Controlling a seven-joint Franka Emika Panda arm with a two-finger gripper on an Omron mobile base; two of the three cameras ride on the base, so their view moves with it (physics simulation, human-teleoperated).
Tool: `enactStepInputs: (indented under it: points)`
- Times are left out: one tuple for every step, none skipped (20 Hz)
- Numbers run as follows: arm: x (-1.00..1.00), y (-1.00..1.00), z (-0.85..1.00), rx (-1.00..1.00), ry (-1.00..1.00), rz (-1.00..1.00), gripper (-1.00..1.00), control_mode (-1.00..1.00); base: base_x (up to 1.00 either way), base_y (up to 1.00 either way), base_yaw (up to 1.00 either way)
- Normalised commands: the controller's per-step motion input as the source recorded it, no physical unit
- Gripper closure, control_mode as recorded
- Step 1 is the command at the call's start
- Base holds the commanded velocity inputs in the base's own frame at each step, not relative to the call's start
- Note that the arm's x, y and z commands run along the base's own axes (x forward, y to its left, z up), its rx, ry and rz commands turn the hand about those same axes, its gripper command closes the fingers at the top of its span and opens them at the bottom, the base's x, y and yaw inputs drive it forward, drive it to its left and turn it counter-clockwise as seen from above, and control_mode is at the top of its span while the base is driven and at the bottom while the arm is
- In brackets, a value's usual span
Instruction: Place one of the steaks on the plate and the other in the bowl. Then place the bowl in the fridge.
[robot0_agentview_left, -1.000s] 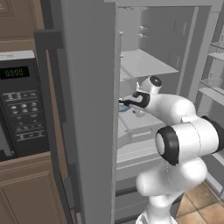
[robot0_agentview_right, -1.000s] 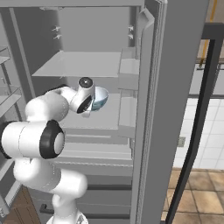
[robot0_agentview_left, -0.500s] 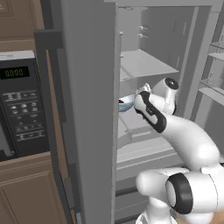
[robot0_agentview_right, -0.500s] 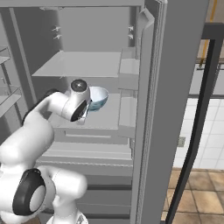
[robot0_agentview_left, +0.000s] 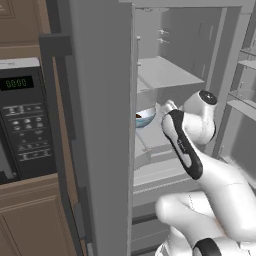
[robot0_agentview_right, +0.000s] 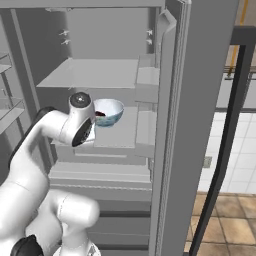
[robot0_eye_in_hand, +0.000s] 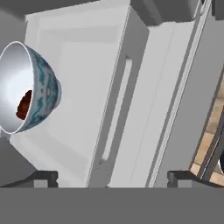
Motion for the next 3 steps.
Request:
enactStepInputs:
  points:
    - [-0.36,-0.12,0.0,-0.38,0.04,0.58,-1.0,-1.0,0.0,0.0,0.0]
    - [-0.44,-0.17,0.14,-0.35,0.04,0.58,-1.0,-1.0,0.0,0.0,0.0]
    - [-0.53,-0.01,0.26,-0.34,0.06,0.62,-1.0,-1.0,0.0,0.0,0.0]
